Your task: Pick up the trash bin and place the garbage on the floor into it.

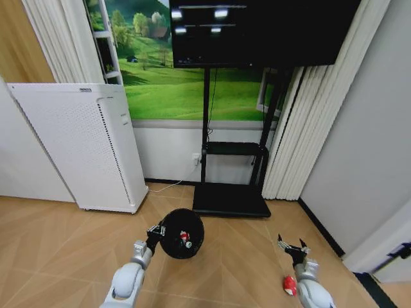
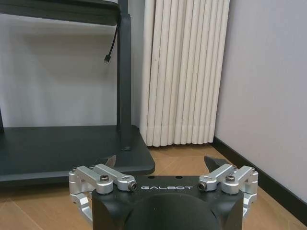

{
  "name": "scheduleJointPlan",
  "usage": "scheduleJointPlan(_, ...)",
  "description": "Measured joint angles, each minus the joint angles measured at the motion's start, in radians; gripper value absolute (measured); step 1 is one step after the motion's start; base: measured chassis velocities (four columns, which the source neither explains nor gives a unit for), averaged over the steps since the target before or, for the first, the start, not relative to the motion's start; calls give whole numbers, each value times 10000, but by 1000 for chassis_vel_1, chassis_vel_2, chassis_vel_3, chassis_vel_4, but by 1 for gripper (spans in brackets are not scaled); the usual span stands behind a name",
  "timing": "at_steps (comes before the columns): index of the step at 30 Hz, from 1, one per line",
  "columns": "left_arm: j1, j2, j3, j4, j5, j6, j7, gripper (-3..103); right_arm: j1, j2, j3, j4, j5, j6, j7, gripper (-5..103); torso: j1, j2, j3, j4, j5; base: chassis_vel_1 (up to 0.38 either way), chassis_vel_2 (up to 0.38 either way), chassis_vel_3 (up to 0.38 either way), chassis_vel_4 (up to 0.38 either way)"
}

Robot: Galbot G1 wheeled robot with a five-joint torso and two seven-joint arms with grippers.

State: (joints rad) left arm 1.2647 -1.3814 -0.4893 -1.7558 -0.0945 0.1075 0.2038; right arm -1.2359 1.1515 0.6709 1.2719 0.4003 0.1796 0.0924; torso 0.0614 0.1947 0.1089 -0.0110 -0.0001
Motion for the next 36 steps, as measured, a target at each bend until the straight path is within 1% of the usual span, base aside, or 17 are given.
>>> scheduleJointPlan(4, -47, 18, 27, 35, -1, 0, -6, 7, 70, -218, -32, -135, 30, -162, 62, 100, 0, 0, 0, 1, -1, 54, 87, -39, -60)
scheduleJointPlan(8, -79, 24, 67, 56, -5, 2, -25, 7, 74, -384, -110, -258, -184, -456, 211, 100, 0, 0, 0, -4, 1, 8, 11, -5, -14)
scheduleJointPlan(9, -79, 23, 88, 60, -6, 6, -23, 7, 41, -433, -188, -293, -293, -679, 276, 100, 0, 1, 0, -3, 2, 0, 0, 0, 0)
scheduleJointPlan(10, -79, 19, 108, 70, -7, 7, -12, 7, 11, -501, -330, -387, -405, -1050, 397, 100, 0, 1, 0, -7, 1, 0, 0, 0, 0)
scheduleJointPlan(11, -79, 19, 108, 70, -7, 7, -12, 7, 11, -501, -330, -387, -405, -1050, 397, 100, 0, 1, 0, -7, 1, 0, 0, 0, 0)
scheduleJointPlan(13, -80, 20, 136, 75, -7, 12, -9, 7, 58, -627, -653, -659, -363, -1619, 662, 100, 0, 1, 0, -9, 3, 0, 0, 0, 0)
scheduleJointPlan(14, -88, 38, 169, 75, -7, 19, -9, 7, 90, -706, -800, -786, -218, -1874, 743, 100, 0, 0, 0, -8, 4, 0, 0, 0, 0)
scheduleJointPlan(15, -88, 38, 169, 75, -7, 19, -9, 7, 90, -706, -800, -786, -218, -1874, 743, 100, 0, 0, 0, -8, 4, 0, 0, 0, 0)
scheduleJointPlan(19, -127, 164, 330, 145, -8, 38, -9, 7, 140, -1029, -1425, -1016, 757, -2837, 1049, 100, 0, 0, 0, -6, 2, 0, 0, 0, 0)
scheduleJointPlan(20, -127, 164, 330, 145, -8, 38, -9, 7, 140, -1029, -1425, -1016, 757, -2837, 1049, 100, 0, 0, 0, -6, 2, 0, 0, 0, 0)
scheduleJointPlan(22, -148, 181, 405, 222, -6, 38, -10, 7, 319, -1061, -1733, -1178, 1195, -3227, 1294, 100, 0, 0, 0, -5, 0, 0, 0, 0, 0)
scheduleJointPlan(23, -148, 181, 405, 222, -6, 38, -10, 7, 319, -1061, -1733, -1178, 1195, -3227, 1294, 100, 0, 0, 0, -5, 0, 0, 0, 0, 0)
scheduleJointPlan(25, -178, 173, 466, 259, 0, 38, -10, 7, 569, -1049, -2041, -1354, 1676, -3598, 1565, 100, 0, 0, 0, -4, 1, 0, 0, 0, 0)
scheduleJointPlan(26, -178, 173, 466, 259, 0, 38, -10, 7, 569, -1049, -2041, -1354, 1676, -3598, 1565, 100, 0, 0, 0, -4, 1, 0, 0, 0, 0)
scheduleJointPlan(29, -211, 169, 536, 258, 0, 38, -9, 7, 861, -968, -2348, -1539, 2179, -4046, 1842, 100, 0, 1, 0, -3, 2, 0, 0, 0, 0)
scheduleJointPlan(33, -219, 177, 557, 252, 0, 43, -9, 7, 979, -934, -2460, -1674, 2265, -4203, 1929, 100, 0, 0, 0, -3, 2, 0, 0, 0, 0)
scheduleJointPlan(36, -220, 232, 563, 253, 0, 47, -10, 7, 1201, -931, -2709, -2190, 2181, -4407, 2068, 100, 0, 0, 0, -4, 1, 0, 0, 0, 0)
